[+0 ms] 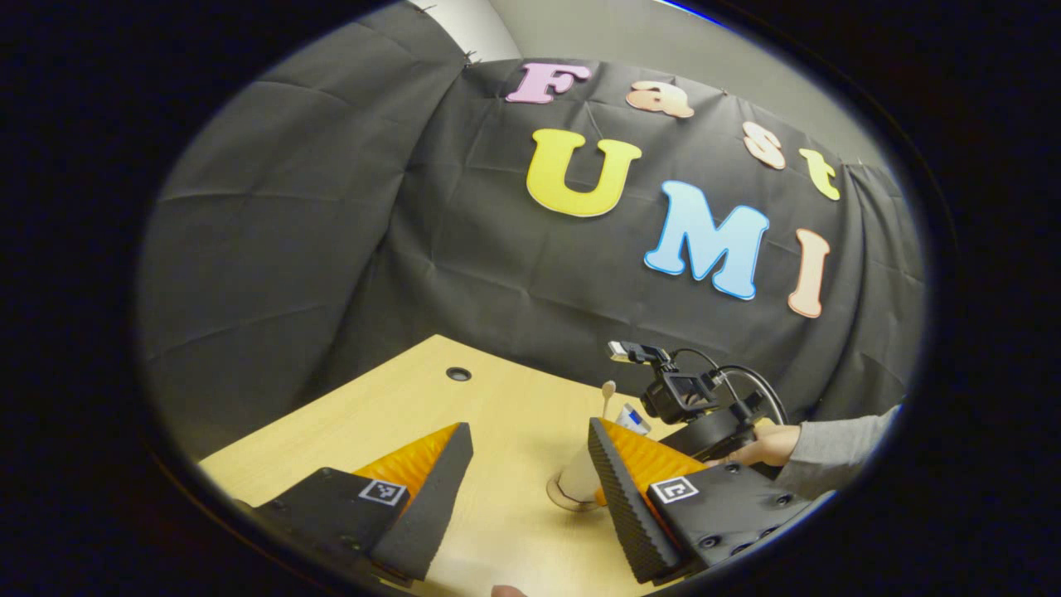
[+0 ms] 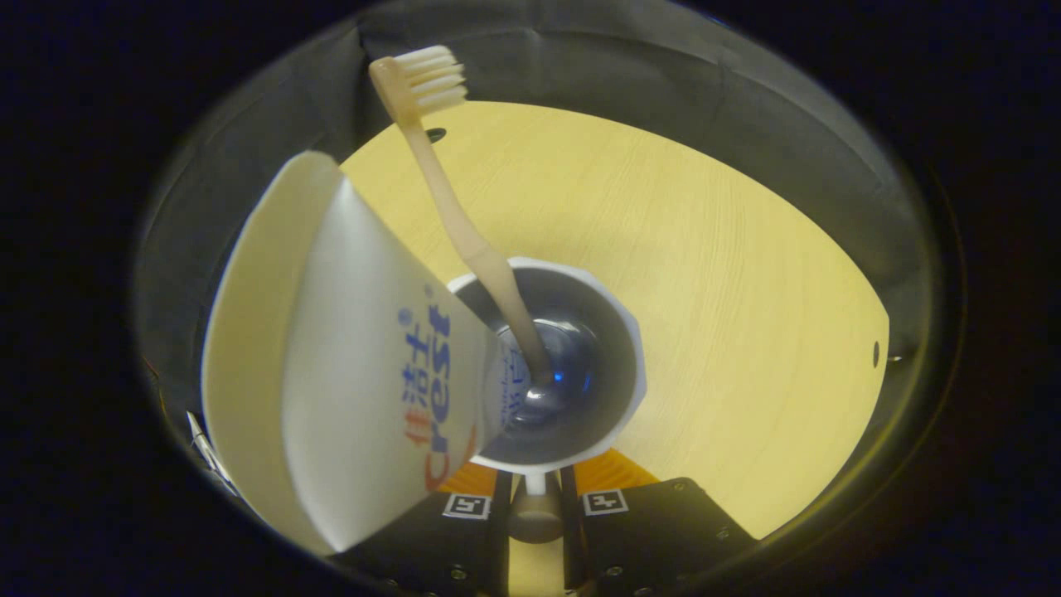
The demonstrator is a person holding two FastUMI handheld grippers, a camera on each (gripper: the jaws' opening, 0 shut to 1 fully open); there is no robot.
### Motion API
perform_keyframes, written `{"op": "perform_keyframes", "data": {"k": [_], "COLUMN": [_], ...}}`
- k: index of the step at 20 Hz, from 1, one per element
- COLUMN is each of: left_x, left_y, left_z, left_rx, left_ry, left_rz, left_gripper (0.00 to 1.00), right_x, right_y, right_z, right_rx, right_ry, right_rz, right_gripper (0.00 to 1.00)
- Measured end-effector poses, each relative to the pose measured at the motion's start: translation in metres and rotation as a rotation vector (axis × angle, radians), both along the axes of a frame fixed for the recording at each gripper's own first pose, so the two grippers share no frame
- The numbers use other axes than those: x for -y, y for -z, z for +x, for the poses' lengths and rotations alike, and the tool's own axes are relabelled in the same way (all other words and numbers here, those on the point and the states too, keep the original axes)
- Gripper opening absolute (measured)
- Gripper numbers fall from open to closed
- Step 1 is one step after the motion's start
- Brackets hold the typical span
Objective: Put the toothbrush and toothpaste on the desktop into the cup, then pick up the cup and place it on the coaster on the desktop.
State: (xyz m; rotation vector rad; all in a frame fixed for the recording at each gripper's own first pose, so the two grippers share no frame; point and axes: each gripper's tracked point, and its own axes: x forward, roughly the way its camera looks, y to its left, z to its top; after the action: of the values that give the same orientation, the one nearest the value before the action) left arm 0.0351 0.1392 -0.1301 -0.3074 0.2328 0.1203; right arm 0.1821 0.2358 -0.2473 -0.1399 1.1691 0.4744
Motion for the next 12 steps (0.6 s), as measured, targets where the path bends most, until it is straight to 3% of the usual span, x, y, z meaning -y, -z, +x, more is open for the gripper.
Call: {"op": "perform_keyframes", "data": {"k": [12], "left_x": [0.005], "left_y": [-0.005], "left_z": [-0.002], "left_rx": [0.006], "left_ry": [0.006], "left_rz": [0.001], "left_gripper": [0.91], "right_x": [0.002], "right_y": [-0.012], "right_z": [-0.004], "right_rx": [-0.001], "right_ry": [-0.004], "right_rz": [0.034], "right_gripper": [0.31]}}
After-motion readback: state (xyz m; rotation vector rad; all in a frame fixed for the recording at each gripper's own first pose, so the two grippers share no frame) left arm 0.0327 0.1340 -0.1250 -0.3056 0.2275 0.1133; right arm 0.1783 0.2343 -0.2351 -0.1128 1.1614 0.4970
